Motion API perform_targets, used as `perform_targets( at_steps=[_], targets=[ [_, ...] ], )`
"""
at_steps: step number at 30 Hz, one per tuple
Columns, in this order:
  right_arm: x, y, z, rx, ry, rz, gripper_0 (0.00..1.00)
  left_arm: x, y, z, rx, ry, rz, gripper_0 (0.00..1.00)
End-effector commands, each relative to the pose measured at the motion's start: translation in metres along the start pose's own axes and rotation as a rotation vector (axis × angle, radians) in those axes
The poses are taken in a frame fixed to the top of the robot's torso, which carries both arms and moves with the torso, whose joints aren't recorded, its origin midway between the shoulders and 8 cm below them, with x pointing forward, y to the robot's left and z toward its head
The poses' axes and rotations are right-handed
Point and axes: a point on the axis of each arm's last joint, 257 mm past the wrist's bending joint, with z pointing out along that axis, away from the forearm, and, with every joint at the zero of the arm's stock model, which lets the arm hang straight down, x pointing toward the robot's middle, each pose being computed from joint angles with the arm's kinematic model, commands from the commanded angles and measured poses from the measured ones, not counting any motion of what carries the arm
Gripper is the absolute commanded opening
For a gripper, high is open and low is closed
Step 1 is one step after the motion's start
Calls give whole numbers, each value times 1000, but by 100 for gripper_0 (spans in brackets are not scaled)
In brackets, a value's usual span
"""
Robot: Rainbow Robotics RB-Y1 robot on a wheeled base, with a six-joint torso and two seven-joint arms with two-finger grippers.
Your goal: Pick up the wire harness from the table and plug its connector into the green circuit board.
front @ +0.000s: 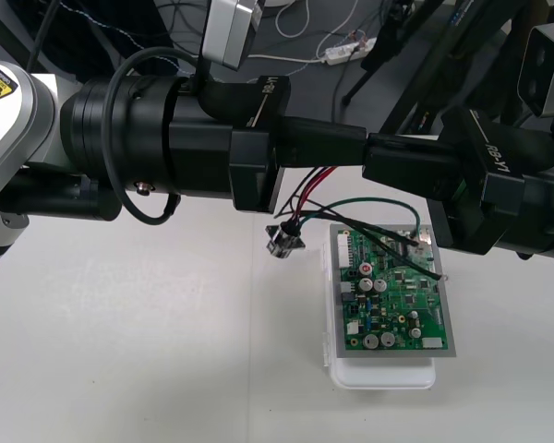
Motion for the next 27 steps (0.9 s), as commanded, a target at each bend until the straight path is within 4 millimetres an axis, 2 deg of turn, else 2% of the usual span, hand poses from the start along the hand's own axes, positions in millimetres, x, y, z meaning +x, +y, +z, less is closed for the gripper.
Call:
perform_targets(
  at_steps=[1, 9, 10, 11, 13, 14, 15, 27],
  targets=[
    [0, 25, 9, -73, 41, -11, 0, -19, -6, 17, 22, -30, -29, 0],
    [2, 26, 8, -78, 48, -10, 0, -19, -6, 16, 22, -30, -30, 0],
    [2, 26, 8, -79, 49, -11, 19, -19, -6, 16, 22, -30, -29, 0],
    [2, 26, 7, -77, 48, -12, 32, -19, -6, 16, 23, -31, -30, 0],
    [2, 26, 8, -77, 47, -13, 76, -20, -7, 16, 26, -35, -29, 0],
    [2, 26, 8, -77, 47, -12, 86, -21, -7, 16, 27, -37, -31, 0],
    [2, 26, 7, -76, 47, -12, 99, -21, -8, 16, 30, -39, -31, 0],
    [4, 20, 1, -73, 67, -17, 100, -28, -2, 5, 10, -58, 0, 0]
  ],
)
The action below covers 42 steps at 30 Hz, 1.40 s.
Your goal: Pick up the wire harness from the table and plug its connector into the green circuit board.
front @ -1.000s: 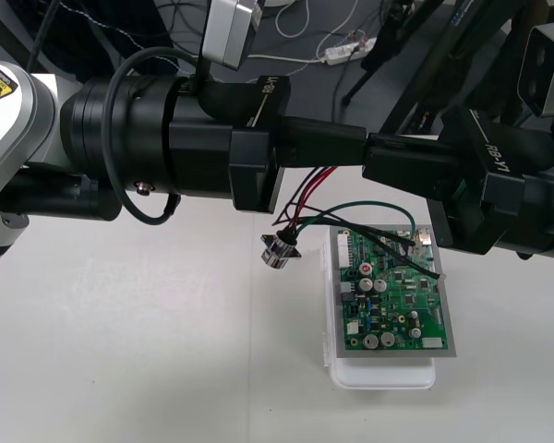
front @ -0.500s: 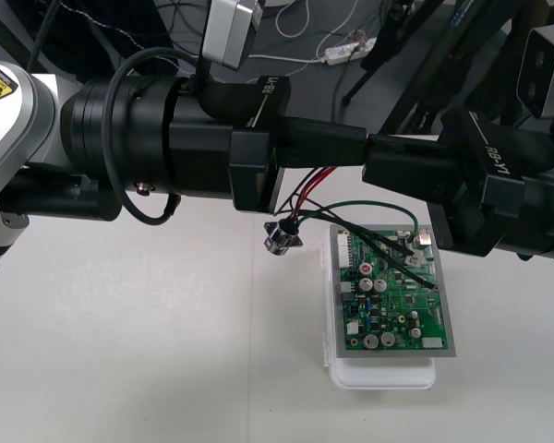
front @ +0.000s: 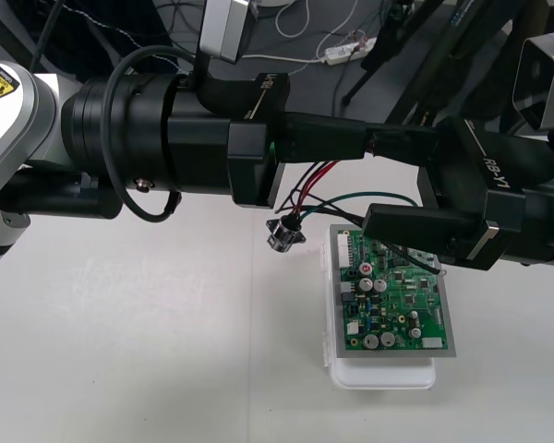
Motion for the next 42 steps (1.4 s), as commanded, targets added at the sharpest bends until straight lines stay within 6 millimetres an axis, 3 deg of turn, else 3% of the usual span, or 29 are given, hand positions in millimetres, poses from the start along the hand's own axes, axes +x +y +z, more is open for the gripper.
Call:
perform_targets(
  at_steps=[1, 6, 13, 29, 35, 42],
  targets=[
    [-1, 6, -1, -30, 44, -12, 100, -23, -3, 4, -2, -36, 53, 0],
    [4, 1, -15, -31, 94, -24, 100, -16, 6, -9, -39, -49, 117, 0],
    [21, -9, -52, -39, 233, -43, 100, 3, 15, -35, -90, -69, 194, 0],
    [46, -20, -137, 20, 590, -171, 100, 67, 15, -125, -70, -65, 267, 0],
    [47, -46, -160, 137, 684, -227, 100, 95, 19, -150, -53, -59, 316, 0],
    [62, -68, -180, 224, 836, -319, 100, 122, 23, -174, -51, -48, 375, 0]
  ],
)
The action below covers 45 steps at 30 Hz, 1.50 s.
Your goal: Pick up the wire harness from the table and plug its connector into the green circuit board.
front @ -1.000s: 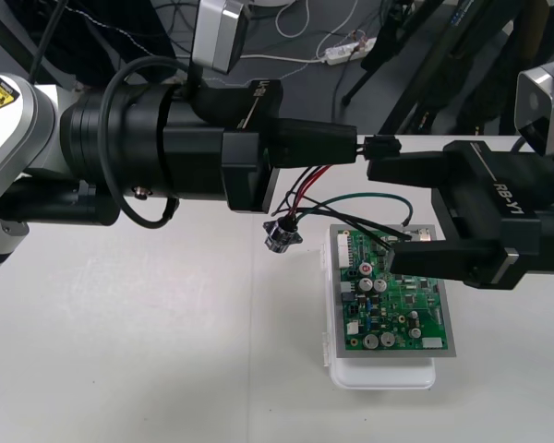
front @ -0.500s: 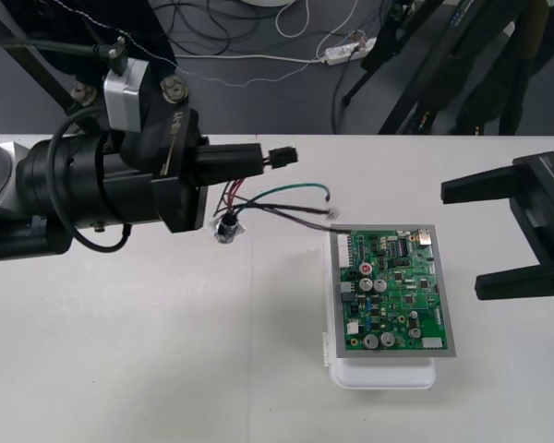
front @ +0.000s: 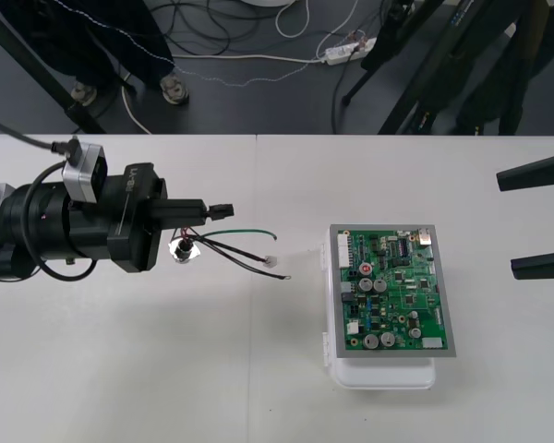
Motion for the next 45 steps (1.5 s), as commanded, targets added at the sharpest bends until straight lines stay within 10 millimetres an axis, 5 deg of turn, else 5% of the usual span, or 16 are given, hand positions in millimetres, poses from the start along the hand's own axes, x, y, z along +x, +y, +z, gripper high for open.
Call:
perform_targets(
  at_steps=[1, 15, 30, 45],
  targets=[
    [8, -14, -13, 93, 146, -96, 100, 4, -20, -21, 64, -23, -15, 0],
    [57, -17, -7, 171, 427, -262, 100, 66, -30, -32, 48, -29, 25, 0],
    [129, -26, 7, 140, 699, -360, 100, 119, -44, 7, 96, -63, 21, 0],
    [176, -31, 34, 82, 833, -362, 100, 122, -32, 39, 124, -70, 49, 0]
  ],
)
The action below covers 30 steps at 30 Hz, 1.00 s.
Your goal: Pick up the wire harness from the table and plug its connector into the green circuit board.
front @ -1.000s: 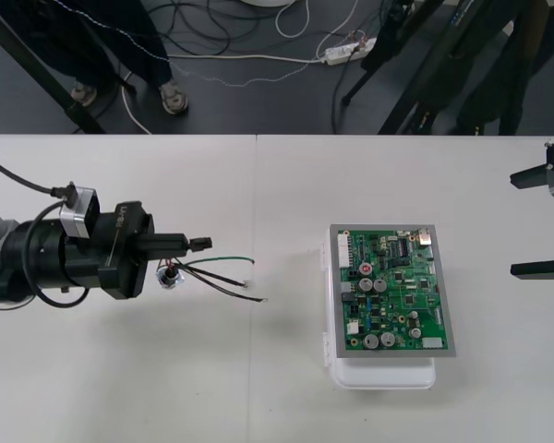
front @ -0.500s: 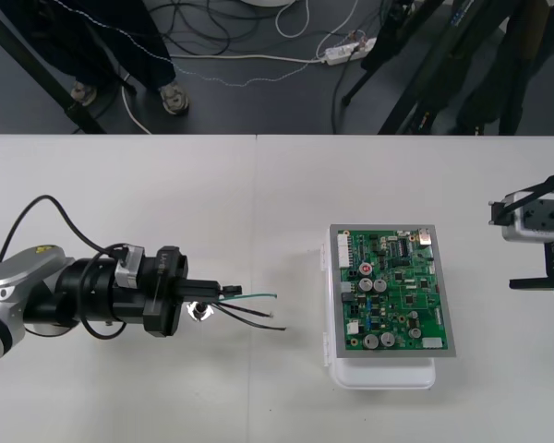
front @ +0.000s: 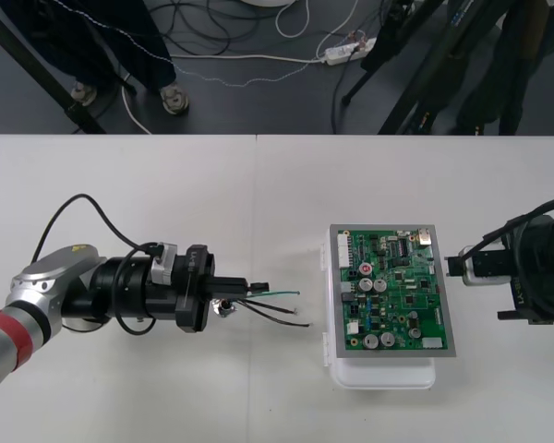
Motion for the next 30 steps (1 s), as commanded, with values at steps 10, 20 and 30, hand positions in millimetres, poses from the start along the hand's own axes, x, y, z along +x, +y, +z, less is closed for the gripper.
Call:
perform_targets(
  at_steps=[10, 20, 30],
  targets=[
    [8, -8, 21, -32, 60, -76, 100, -23, 9, 28, 109, 42, 128, 0],
    [5, -19, 40, -24, 71, -64, 100, -23, 9, 40, 110, 107, 53, 0],
    [-5, -15, 58, -44, 52, -44, 100, -17, 13, 52, 72, 150, 34, 0]
  ],
)
